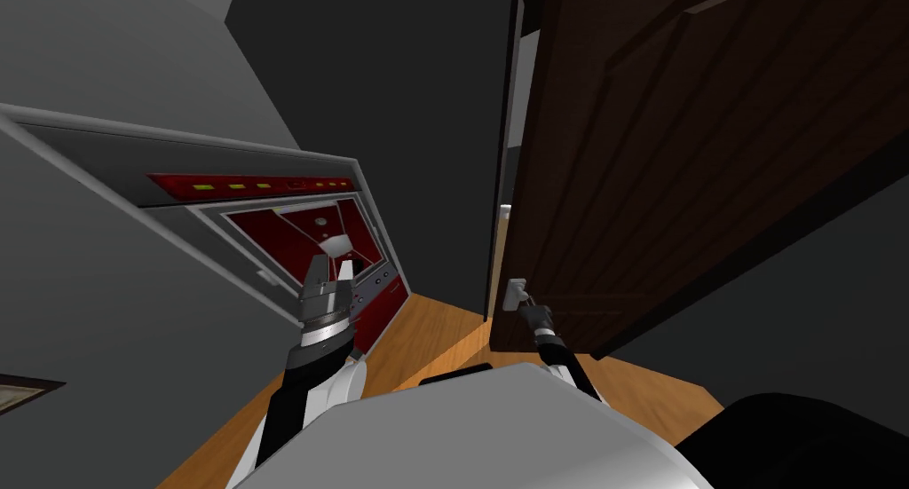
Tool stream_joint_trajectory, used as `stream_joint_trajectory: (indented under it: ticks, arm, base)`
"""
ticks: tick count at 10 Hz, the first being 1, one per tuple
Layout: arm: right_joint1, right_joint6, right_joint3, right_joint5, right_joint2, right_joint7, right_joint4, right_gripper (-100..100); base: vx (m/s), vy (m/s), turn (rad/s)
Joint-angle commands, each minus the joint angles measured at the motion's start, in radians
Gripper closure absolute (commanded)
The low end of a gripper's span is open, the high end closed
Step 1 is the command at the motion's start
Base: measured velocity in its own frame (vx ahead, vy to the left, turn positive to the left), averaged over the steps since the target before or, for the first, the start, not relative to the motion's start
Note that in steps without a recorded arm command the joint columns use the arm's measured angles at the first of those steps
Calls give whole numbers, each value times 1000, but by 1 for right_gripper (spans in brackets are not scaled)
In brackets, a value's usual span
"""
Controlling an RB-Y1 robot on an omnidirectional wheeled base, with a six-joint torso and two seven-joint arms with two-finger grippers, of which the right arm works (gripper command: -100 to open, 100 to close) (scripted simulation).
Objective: Pull the door open
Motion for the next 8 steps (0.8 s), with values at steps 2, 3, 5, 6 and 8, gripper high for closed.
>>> stream_joint_trajectory:
  ticks: [2,3,5,6,8]
  arm:
    - [14,-7,38,-49,19,-80,-46,-100]
    - [24,-7,45,-67,23,-111,-57,-100]
    - [32,-8,51,-84,27,-138,-68,-100]
    - [40,-8,56,-98,31,-160,-77,-100]
    - [40,-8,56,-98,31,-160,-77,-100]
  base:
    - [-81,-13,69]
    - [-93,-6,53]
    - [-65,-11,6]
    - [-72,-24,60]
    - [-38,-11,15]
